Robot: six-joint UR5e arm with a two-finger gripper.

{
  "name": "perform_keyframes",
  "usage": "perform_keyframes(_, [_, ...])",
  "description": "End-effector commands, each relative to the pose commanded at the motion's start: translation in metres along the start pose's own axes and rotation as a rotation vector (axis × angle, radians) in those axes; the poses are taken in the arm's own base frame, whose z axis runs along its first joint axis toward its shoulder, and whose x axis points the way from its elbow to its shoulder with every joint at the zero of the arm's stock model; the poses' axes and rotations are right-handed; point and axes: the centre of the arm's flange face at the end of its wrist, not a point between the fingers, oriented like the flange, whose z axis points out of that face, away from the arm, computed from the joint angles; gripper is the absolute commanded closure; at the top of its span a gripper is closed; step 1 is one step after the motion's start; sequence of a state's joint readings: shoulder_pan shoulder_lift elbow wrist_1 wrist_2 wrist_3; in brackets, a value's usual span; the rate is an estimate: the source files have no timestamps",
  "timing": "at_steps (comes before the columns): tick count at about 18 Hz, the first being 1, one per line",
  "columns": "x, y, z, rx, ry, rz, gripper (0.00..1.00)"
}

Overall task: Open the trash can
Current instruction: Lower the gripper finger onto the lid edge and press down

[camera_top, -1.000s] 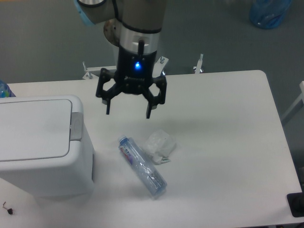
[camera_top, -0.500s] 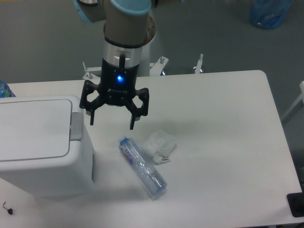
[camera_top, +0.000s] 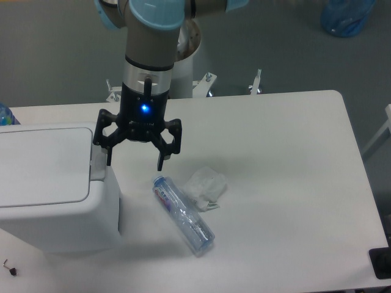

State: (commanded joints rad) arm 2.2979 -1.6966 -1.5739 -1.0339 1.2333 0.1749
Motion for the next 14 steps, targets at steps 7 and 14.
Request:
perform_keyframes(7, [0.009, 0.0014, 0.0067, -0.012, 0.008, 0.009, 0.0])
perform_keyframes(14, [0.0087, 0.0013, 0.0077, -0.013, 0.008, 0.011, 0.0])
